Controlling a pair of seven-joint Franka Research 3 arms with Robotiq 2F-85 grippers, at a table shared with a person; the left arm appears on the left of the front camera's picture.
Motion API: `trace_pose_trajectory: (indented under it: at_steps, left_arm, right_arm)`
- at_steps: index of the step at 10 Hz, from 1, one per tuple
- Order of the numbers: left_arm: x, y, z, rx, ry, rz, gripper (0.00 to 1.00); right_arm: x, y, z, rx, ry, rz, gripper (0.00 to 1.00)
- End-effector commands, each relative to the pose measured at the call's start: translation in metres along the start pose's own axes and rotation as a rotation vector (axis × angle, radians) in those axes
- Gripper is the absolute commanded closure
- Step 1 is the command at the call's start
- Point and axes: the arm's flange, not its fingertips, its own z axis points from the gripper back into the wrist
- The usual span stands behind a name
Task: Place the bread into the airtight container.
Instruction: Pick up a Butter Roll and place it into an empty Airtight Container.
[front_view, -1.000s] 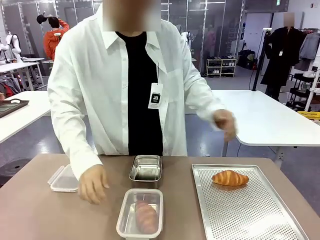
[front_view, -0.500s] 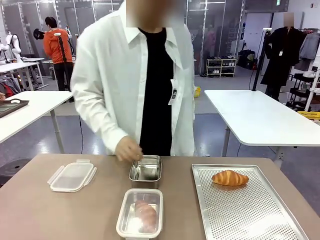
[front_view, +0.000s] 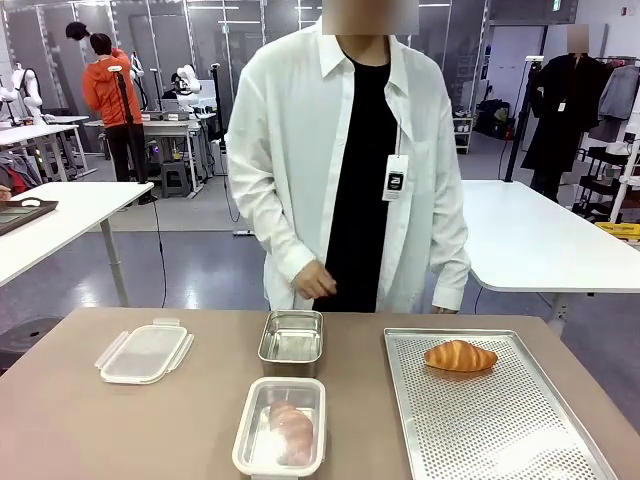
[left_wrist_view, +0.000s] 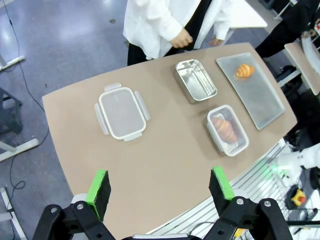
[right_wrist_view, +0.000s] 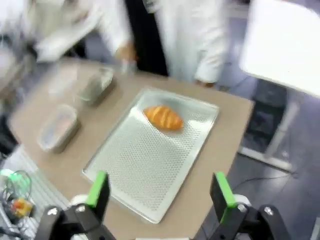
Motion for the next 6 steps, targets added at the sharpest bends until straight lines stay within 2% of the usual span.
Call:
trace_pose_trajectory:
  at_steps: [1, 4, 6]
  left_arm:
    - [0.0, 0.0, 0.001, -0.012, -0.002, -0.016, 0.0]
    - [0.0, 0.0, 0.001, -0.012, -0.002, -0.016, 0.0]
    - [0.0, 0.0, 0.001, -0.012, -0.002, -0.016, 0.0]
  right_arm:
    - [0.04, 0.053, -0.012, 0.028, 0.148, 0.371, 0.0]
    - [0.095, 0.109, -0.103, 0.09, 0.473, 0.735, 0.0]
    - [0.104, 0.132, -0.163, 0.088, 0.581, 0.896, 0.0]
